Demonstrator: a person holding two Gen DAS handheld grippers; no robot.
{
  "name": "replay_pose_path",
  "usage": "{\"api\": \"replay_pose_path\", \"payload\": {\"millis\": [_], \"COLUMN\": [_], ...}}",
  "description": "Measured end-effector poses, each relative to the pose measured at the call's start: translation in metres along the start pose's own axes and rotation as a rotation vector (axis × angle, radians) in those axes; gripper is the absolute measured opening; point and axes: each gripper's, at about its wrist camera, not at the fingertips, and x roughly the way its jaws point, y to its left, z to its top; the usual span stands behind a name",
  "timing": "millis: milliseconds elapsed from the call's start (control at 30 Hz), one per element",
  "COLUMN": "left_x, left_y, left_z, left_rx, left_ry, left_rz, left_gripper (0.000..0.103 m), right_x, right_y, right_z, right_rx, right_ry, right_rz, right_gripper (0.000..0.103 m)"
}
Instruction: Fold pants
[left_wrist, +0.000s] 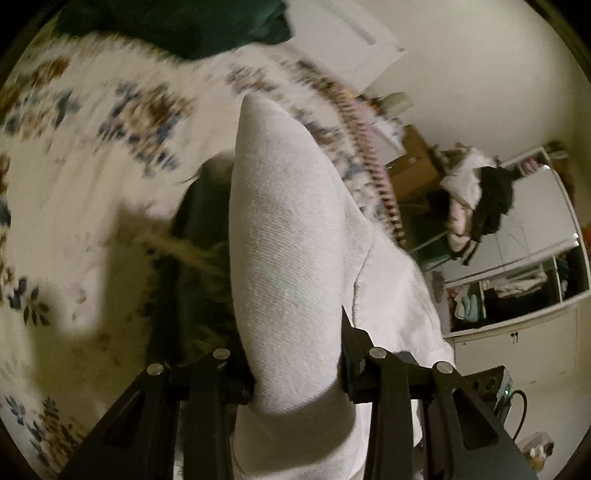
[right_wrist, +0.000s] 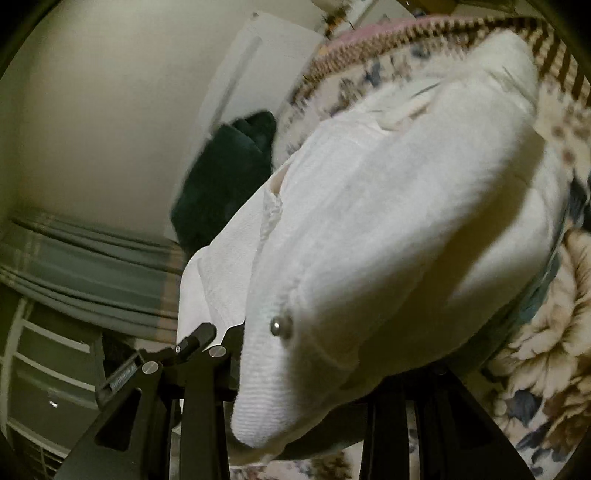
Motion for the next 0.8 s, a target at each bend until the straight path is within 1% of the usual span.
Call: {"api": "replay_pose_path", "payload": {"millis": [67, 100, 167, 233, 267, 300, 333, 367, 400, 433, 467, 500, 533, 567, 600, 633, 667, 700, 733, 800], "left_x": [0.003, 0.001, -0.003, -0.010, -0.014, -0.018, -0.021, -0.028, -0.030, -0.037, -0.045, -0.051, -0.057, -0.062, -0.063, -0.066, -0.071, -0.072, -0.078, -0.091], "left_y": [0.015, 0.018, 0.022, 0.017, 0.013, 0.009, 0.005, -0.003, -0.005, -0.013, -0.023, -0.031, -0.041, -0.050, -0.056, -0.064, -0.075, -0.080, -0.090, -0.108], "left_z": [-0.005, -0.004, -0.006, -0.009, -0.011, -0.011, -0.011, -0.014, -0.013, -0.017, -0.022, -0.026, -0.032, -0.037, -0.041, -0.047, -0.056, -0.059, -0.067, -0.081], "left_rx": [-0.023, -0.031, -0.041, -0.031, -0.020, -0.012, -0.002, 0.019, 0.030, 0.052, 0.084, 0.116, 0.148, 0.173, 0.192, 0.209, 0.230, 0.242, 0.260, 0.280], "left_ry": [0.005, 0.006, 0.014, 0.022, 0.025, 0.023, 0.020, 0.008, -0.001, -0.024, -0.053, -0.077, -0.096, -0.105, -0.103, -0.099, -0.094, -0.095, -0.101, -0.122], "left_rz": [0.005, 0.003, 0.001, 0.028, 0.051, 0.078, 0.113, 0.162, 0.192, 0.244, 0.300, 0.343, 0.376, 0.408, 0.439, 0.469, 0.500, 0.512, 0.529, 0.551], "left_gripper": [0.037, 0.038, 0.042, 0.045, 0.045, 0.047, 0.051, 0.052, 0.058, 0.070, 0.076, 0.087, 0.091, 0.094, 0.099, 0.099, 0.099, 0.099, 0.099, 0.099], "right_x": [0.017, 0.018, 0.020, 0.019, 0.016, 0.014, 0.009, 0.008, -0.003, -0.011, -0.017, -0.035, -0.042, -0.051, -0.060, -0.063, -0.074, -0.083, -0.087, -0.103], "right_y": [-0.004, -0.006, -0.006, -0.001, 0.000, 0.003, 0.007, 0.011, 0.014, 0.019, 0.028, 0.022, 0.034, 0.046, 0.057, 0.069, 0.074, 0.081, 0.098, 0.117], "right_z": [-0.005, -0.008, -0.014, -0.016, -0.016, -0.017, -0.017, -0.014, -0.009, -0.007, -0.010, -0.017, -0.013, -0.011, -0.010, 0.003, -0.001, 0.004, 0.004, 0.004], "right_rx": [-0.019, -0.030, -0.053, -0.072, -0.082, -0.092, -0.108, -0.129, -0.154, -0.180, -0.214, -0.249, -0.292, -0.348, -0.409, -0.457, -0.499, -0.539, -0.593, -0.649], "right_ry": [0.028, 0.043, 0.084, 0.119, 0.128, 0.139, 0.155, 0.155, 0.154, 0.150, 0.150, 0.147, 0.136, 0.111, 0.075, 0.038, 0.008, -0.020, -0.053, -0.096], "right_rz": [-0.036, -0.046, -0.081, -0.108, -0.125, -0.146, -0.176, -0.207, -0.240, -0.267, -0.309, -0.349, -0.397, -0.451, -0.510, -0.556, -0.592, -0.629, -0.666, -0.702], "right_gripper": [0.040, 0.045, 0.050, 0.062, 0.065, 0.072, 0.080, 0.085, 0.091, 0.095, 0.096, 0.099, 0.100, 0.102, 0.103, 0.103, 0.103, 0.103, 0.103, 0.103]}}
